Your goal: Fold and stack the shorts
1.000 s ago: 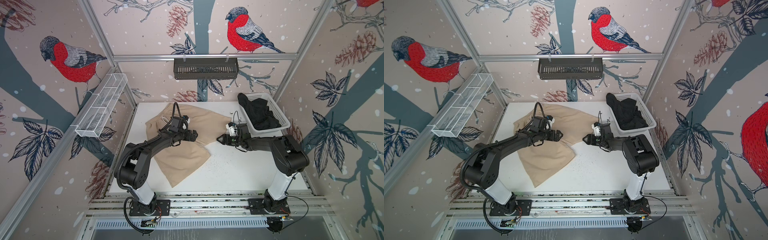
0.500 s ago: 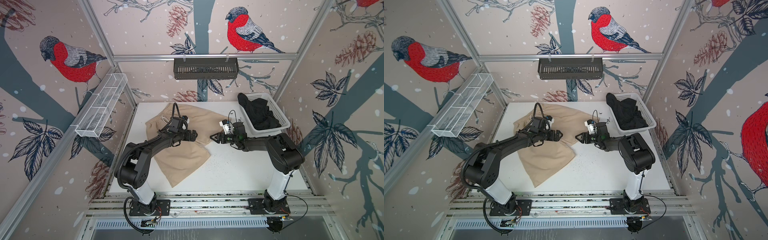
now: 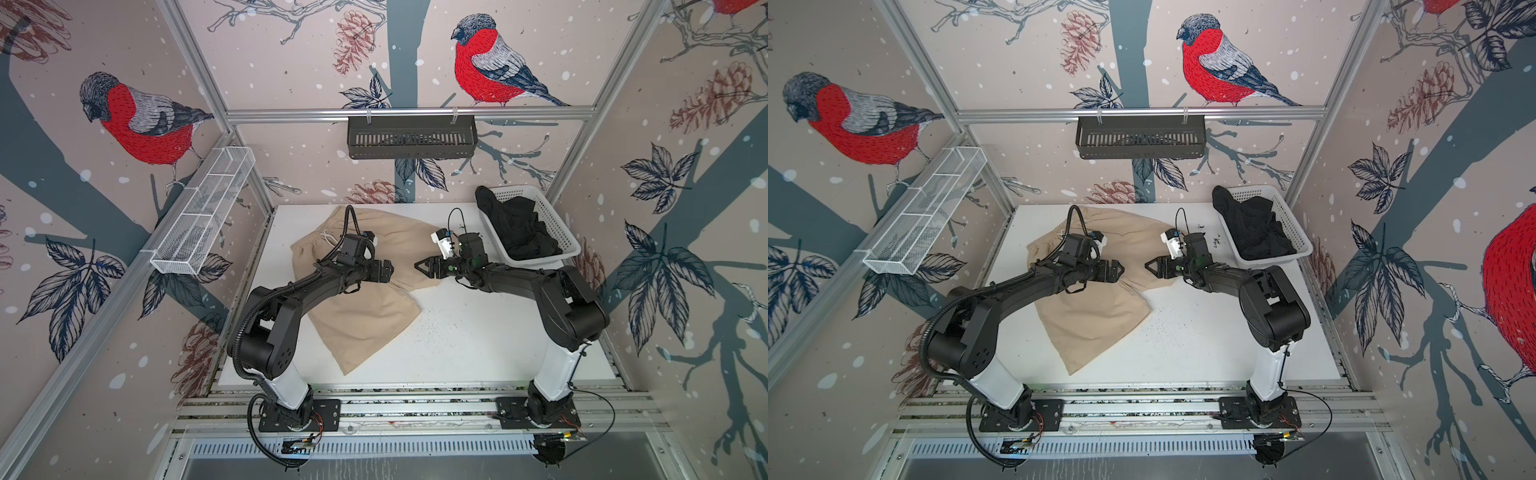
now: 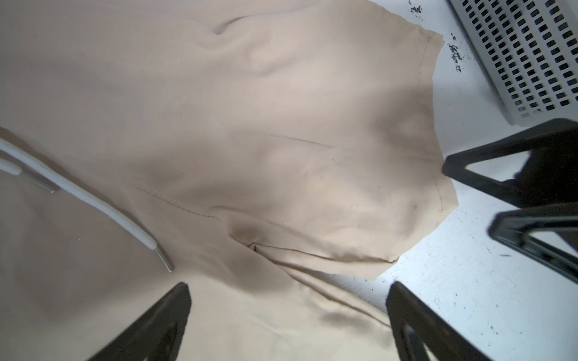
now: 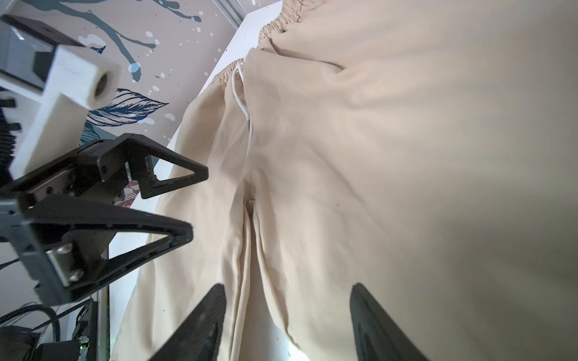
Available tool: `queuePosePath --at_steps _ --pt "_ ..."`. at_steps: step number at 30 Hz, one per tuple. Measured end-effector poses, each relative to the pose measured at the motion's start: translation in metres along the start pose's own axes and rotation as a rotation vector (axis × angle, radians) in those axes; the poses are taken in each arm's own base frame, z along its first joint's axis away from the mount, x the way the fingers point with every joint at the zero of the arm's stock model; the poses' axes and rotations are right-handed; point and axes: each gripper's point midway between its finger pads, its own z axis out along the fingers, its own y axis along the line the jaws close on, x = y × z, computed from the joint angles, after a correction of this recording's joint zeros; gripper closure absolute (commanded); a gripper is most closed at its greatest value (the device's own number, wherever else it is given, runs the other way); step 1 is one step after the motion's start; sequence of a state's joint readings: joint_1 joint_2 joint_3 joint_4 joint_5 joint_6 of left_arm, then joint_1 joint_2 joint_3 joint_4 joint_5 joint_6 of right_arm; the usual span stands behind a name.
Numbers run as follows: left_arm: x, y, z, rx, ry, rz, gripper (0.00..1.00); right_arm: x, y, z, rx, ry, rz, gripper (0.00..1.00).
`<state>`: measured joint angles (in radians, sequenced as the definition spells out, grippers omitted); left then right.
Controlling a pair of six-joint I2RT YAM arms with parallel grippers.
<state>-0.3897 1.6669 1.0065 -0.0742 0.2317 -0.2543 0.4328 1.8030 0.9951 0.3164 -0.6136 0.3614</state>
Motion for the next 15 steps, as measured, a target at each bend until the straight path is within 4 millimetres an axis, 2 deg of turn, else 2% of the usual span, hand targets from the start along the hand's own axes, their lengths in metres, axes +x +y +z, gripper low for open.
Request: queuePosePath --at_steps 2,4,7,8,9,11,13,15 --pt "0.000 0.000 0.000 0.000 0.000 0.000 0.02 -0.009 0.005 -0.015 0.040 -0.022 -0.016 0.32" --pt "0.000 0.000 0.000 0.000 0.000 0.000 0.02 -0.008 0.004 -0.029 0.083 -0.030 -0.018 0.31" --pt "0.000 0.000 0.000 0.000 0.001 -0.001 0.02 0.024 -0.013 -0.046 0.168 0.022 0.042 0.30" --pt "0.000 0.000 0.000 0.000 0.001 -0.001 0.02 0.040 -0.019 -0.050 0.192 0.050 0.068 0.29" --pt "0.001 0.000 0.001 0.000 0.003 -0.001 0.02 0.057 -0.022 -0.054 0.203 0.083 0.090 0.28" --pt "0.002 0.001 0.001 -0.002 0.008 -0.003 0.02 0.080 -0.023 -0.057 0.207 0.118 0.122 0.28" --pt "0.002 0.001 0.001 -0.002 0.009 -0.003 0.02 0.095 -0.025 -0.059 0.205 0.139 0.142 0.27" --pt "0.004 0.001 0.001 -0.004 0.014 -0.004 0.02 0.101 -0.028 -0.056 0.197 0.147 0.147 0.27"
